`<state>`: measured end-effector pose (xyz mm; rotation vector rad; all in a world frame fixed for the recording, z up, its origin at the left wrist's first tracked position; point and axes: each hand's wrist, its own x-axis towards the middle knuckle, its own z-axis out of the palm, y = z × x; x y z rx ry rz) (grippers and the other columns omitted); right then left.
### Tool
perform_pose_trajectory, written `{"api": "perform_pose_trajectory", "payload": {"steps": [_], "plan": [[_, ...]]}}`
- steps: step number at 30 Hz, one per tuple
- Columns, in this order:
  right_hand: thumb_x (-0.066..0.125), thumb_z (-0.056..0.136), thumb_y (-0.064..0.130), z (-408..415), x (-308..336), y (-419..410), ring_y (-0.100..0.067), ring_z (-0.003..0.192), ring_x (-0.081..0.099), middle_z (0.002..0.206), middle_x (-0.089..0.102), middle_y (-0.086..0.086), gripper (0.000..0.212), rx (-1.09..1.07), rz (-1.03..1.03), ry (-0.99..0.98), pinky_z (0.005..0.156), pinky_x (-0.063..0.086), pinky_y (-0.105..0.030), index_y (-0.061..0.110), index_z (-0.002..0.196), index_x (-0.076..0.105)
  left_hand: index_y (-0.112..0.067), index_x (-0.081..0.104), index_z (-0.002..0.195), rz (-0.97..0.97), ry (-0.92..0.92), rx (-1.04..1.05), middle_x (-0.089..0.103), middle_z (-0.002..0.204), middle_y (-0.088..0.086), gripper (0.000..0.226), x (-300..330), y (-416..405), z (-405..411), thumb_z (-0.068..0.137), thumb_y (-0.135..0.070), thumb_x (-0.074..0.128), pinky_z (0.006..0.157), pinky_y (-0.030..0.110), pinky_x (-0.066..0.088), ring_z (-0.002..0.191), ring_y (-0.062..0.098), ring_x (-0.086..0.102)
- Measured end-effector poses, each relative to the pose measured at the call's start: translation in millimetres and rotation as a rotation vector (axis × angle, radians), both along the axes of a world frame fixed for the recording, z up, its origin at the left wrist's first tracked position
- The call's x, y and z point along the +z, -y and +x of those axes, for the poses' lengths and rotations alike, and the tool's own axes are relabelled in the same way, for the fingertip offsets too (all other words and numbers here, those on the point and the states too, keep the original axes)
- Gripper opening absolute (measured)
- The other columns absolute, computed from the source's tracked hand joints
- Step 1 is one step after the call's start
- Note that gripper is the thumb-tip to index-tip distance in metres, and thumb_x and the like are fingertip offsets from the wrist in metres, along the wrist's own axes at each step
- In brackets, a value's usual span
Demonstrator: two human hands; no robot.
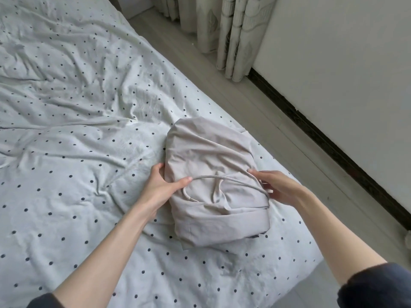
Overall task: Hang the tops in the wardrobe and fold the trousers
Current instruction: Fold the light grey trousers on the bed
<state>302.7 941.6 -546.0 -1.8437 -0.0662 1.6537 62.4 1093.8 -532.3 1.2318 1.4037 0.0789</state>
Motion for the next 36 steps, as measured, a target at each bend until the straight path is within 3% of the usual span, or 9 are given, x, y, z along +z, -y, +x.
{"api": "perform_pose_trajectory", "payload": {"steps": [4, 7, 11, 14, 17, 21, 23, 30, 36], "plan": [[0.091, 0.044, 0.043, 9, -9, -12, -0.02, 0.072, 0.037, 0.082, 0.042, -0.006, 0.069, 0.04, -0.049, -0.059, 0.059, 0.032, -0.027, 0.012, 0.097, 0.062, -0.008, 0.037, 0.136, -0.011, -0.034, -0.007, 0.058, 0.125, 0.003, 0.087, 0, -2, 1, 0.064, -0.016, 0.085, 0.096, 0.035, 0.046, 0.11, 0.018, 0.057], [0.084, 0.064, 0.023, 11, -13, -20, -0.017, 0.068, 0.036, 0.085, 0.042, -0.004, 0.035, 0.0, -0.085, -0.066, 0.056, 0.036, -0.024, 0.014, 0.093, 0.067, -0.008, 0.054, 0.113, -0.101, -0.051, 0.025, 0.066, 0.111, 0.009, 0.058, -3, -11, 4, 0.063, -0.005, 0.084, 0.085, 0.036, 0.05, 0.098, 0.023, 0.063], [0.075, 0.077, 0.013, 6, -4, -18, -0.013, 0.07, 0.052, 0.084, 0.055, 0.003, 0.008, -0.013, -0.089, -0.046, 0.058, 0.047, -0.026, 0.018, 0.081, 0.072, -0.004, 0.057, 0.113, -0.165, -0.026, 0.013, 0.067, 0.108, 0.011, 0.055, 3, -17, 3, 0.064, 0.001, 0.081, 0.091, 0.038, 0.05, 0.099, 0.025, 0.064], [0.072, 0.078, 0.008, -5, 10, -9, -0.012, 0.063, 0.051, 0.071, 0.054, 0.005, 0.026, -0.034, -0.066, -0.021, 0.057, 0.046, -0.026, 0.021, 0.058, 0.062, -0.008, 0.055, 0.113, -0.122, 0.003, -0.021, 0.067, 0.106, 0.006, 0.054, 16, -11, -5, 0.066, 0.001, 0.08, 0.078, 0.033, 0.051, 0.095, 0.021, 0.064], [0.072, 0.078, 0.007, -24, 36, 14, -0.012, 0.06, 0.049, 0.065, 0.051, 0.005, 0.036, -0.077, -0.03, -0.009, 0.056, 0.045, -0.025, 0.02, 0.049, 0.055, -0.016, 0.054, 0.102, -0.082, 0.035, -0.058, 0.065, 0.103, 0.003, 0.046, 37, 3, -19, 0.067, 0.001, 0.079, 0.082, 0.034, 0.049, 0.096, 0.021, 0.063], [0.072, 0.077, 0.007, -48, 78, 52, -0.01, 0.066, 0.053, 0.074, 0.058, 0.006, 0.015, -0.166, 0.02, 0.024, 0.058, 0.048, -0.024, 0.019, 0.074, 0.065, -0.018, 0.053, 0.097, -0.035, 0.071, -0.113, 0.067, 0.099, 0.007, 0.047, 71, 21, -28, 0.064, 0.004, 0.08, 0.088, 0.04, 0.051, 0.093, 0.024, 0.065], [0.072, 0.077, 0.006, -60, 106, 78, -0.009, 0.064, 0.053, 0.073, 0.059, 0.006, 0.015, -0.25, 0.052, 0.071, 0.057, 0.047, -0.023, 0.018, 0.082, 0.064, -0.015, 0.054, 0.099, -0.014, 0.117, -0.168, 0.069, 0.096, 0.011, 0.048, 95, 32, -24, 0.064, 0.006, 0.08, 0.086, 0.041, 0.052, 0.088, 0.026, 0.066], [0.068, 0.08, 0.004, -114, 190, 199, -0.007, 0.067, 0.057, 0.077, 0.064, 0.006, 0.019, -0.543, 0.145, 0.228, 0.056, 0.046, -0.021, 0.018, 0.092, 0.065, -0.016, 0.051, 0.087, 0.058, 0.298, -0.521, 0.067, 0.081, 0.01, 0.039, 165, 97, -13, 0.068, 0.006, 0.077, 0.052, 0.024, 0.05, 0.067, 0.019, 0.063], [0.066, 0.081, 0.004, -189, 259, 323, -0.008, 0.071, 0.058, 0.078, 0.065, 0.005, 0.021, -0.793, 0.172, 0.331, 0.06, 0.046, -0.022, 0.018, 0.096, 0.065, -0.013, 0.052, 0.088, 0.051, 0.428, -0.819, 0.068, 0.084, 0.013, 0.036, 223, 193, -25, 0.07, 0.004, 0.077, 0.052, 0.025, 0.048, 0.065, 0.018, 0.065]]}}
